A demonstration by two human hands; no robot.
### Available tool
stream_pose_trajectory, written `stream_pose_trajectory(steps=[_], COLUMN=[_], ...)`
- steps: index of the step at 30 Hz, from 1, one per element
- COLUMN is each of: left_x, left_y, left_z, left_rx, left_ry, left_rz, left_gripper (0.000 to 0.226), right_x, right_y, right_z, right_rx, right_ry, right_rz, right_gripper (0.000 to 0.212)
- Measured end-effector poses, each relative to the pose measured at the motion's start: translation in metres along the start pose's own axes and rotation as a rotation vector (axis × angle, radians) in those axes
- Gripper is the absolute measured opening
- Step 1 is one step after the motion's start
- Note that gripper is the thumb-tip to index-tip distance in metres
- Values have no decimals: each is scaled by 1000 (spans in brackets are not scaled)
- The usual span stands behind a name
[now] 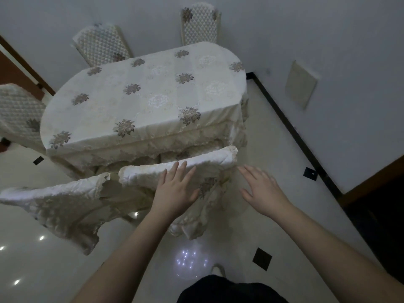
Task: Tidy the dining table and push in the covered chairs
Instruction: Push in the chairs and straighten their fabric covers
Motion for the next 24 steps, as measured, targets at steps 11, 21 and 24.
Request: stream_pose_trajectory(steps=[11,21,24], left_x=[59,133,164], left_y=[-1,13,15], left_z=[75,137,162], left_rx=[5,-48,-70], left_ry=[299,531,556], left_rz=[-59,-75,-100], left_gripper=[67,65,63], right_x=[27,95,124], right_y=[-17,-22,-29], right_z=[-11,-36,-37], right_rx=[61,24,16], right_ry=[222,509,555], right_rz=[-178,-220,-212], right_gripper=[58,66,66])
Point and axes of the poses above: each hand's wrist, its own z-axis towards the middle knuckle, its own y-axis out of the palm, x = y × z, the point moved 5 cm from there along z, towards the middle knuckle, and after that the axes turned 8 degrees about -z, right-handed, at the moved point
